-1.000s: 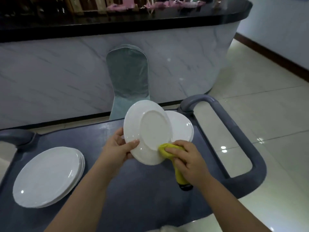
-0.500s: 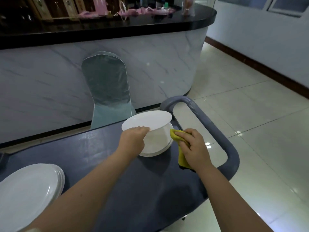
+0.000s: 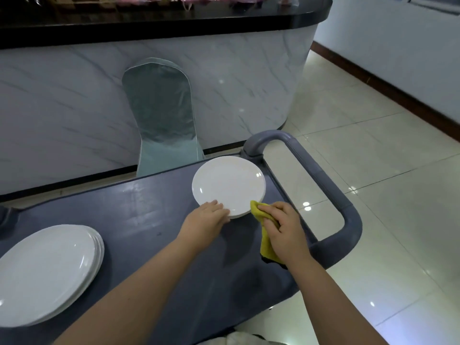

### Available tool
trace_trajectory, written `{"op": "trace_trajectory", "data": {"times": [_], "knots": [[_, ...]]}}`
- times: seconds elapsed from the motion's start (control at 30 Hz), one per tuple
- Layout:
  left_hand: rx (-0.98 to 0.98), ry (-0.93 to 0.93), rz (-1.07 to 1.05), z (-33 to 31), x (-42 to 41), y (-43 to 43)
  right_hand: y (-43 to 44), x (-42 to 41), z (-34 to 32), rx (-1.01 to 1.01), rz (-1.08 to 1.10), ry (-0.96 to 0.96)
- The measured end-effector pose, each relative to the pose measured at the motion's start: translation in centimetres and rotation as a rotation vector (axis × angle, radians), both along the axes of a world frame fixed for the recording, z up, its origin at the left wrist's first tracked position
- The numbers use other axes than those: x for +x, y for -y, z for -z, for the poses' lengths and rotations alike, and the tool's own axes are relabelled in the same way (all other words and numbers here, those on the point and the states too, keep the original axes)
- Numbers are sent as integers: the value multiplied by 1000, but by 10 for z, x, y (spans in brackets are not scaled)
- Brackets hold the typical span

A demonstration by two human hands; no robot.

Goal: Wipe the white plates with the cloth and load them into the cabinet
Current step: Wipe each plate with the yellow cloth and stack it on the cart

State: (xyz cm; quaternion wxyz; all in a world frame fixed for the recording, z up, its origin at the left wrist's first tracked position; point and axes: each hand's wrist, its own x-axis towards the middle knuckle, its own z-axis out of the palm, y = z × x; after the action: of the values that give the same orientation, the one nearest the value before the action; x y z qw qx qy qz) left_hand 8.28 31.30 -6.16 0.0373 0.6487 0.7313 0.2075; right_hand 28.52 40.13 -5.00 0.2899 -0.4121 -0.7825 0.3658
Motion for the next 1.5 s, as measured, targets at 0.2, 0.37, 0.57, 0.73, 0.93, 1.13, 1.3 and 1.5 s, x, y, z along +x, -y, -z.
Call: {"op": "trace_trajectory", "data": {"times": [0.2, 0.37, 0.57, 0.73, 0.93, 1.13, 1.3, 1.5], "knots": [[60, 251, -397, -13, -41, 82, 52, -88, -11, 93, -268, 19], [152, 602, -966, -1, -105, 203, 112, -168, 1, 143, -474, 60], [199, 771, -1436, 29, -153, 333, 179, -233, 28, 30, -520, 41], [68, 996, -1381, 54, -163, 358, 214, -263, 43, -25, -594, 73], [110, 1173, -1337, 56, -177, 343, 231, -270, 52, -37, -609, 100], [396, 1202, -1340, 46, -191, 361, 220, -264, 53, -73, -522, 101], [503, 1067, -1245, -7, -224, 362, 213, -267, 45, -67, -489, 57], [298, 379, -1007, -88, -255, 332, 214, -270, 28, 111, -507, -14]]}}
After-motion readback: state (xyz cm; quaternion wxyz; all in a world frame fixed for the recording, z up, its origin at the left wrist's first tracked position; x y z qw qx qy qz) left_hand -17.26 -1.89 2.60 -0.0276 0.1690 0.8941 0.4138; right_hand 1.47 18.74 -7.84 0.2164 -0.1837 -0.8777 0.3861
